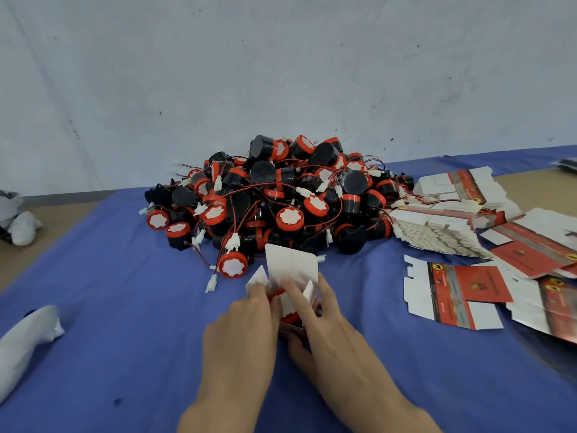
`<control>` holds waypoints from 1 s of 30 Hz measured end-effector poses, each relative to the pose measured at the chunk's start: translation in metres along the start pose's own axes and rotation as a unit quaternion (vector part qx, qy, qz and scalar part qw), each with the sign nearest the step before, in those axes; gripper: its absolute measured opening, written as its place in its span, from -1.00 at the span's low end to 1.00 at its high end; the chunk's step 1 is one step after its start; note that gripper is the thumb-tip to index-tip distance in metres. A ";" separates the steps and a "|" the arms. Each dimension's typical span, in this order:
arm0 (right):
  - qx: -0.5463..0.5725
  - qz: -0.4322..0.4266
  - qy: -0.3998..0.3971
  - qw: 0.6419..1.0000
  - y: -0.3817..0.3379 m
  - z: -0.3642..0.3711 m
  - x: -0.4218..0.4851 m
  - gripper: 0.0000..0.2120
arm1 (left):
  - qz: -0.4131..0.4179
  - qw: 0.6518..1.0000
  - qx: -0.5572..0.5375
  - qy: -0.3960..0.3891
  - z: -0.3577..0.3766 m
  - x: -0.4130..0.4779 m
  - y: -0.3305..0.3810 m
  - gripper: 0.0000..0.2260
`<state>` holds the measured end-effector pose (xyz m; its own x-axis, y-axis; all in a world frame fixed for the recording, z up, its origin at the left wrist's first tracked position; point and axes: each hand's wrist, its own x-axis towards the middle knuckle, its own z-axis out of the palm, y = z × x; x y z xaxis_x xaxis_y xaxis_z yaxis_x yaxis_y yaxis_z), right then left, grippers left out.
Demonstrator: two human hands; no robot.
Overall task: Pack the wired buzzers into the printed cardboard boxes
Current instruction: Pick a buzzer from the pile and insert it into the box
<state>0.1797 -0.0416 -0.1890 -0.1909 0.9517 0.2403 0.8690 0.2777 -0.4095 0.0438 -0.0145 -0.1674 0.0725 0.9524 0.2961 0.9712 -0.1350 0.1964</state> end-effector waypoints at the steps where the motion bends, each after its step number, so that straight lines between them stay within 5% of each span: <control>1: -0.011 0.002 -0.001 1.000 -0.004 0.000 0.000 -0.18 | 0.004 1.000 0.005 -0.003 0.000 0.000 0.000 -0.80; 7: -0.073 0.070 0.001 0.995 -0.021 -0.009 0.003 -0.69 | 0.024 1.000 0.016 0.000 -0.003 -0.005 -0.002 -0.91; 14: -0.092 0.096 -0.009 0.991 -0.019 -0.013 0.003 -0.74 | 0.028 0.998 0.043 0.021 -0.002 -0.009 0.004 -0.91; 19: -0.039 0.082 -0.046 0.995 -0.010 -0.001 -0.002 -0.40 | 0.039 0.997 0.048 0.037 0.003 -0.011 0.003 -0.88; 30: -0.022 0.042 0.031 0.998 0.001 0.007 -0.003 -0.56 | 0.069 0.993 -0.092 0.008 0.000 -0.023 -0.007 -0.82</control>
<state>0.1780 -0.0429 -0.1957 -0.0889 0.9612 0.2613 0.8998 0.1900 -0.3927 0.0356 -0.0359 -0.1758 0.1976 0.9168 0.3470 0.8940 -0.3138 0.3200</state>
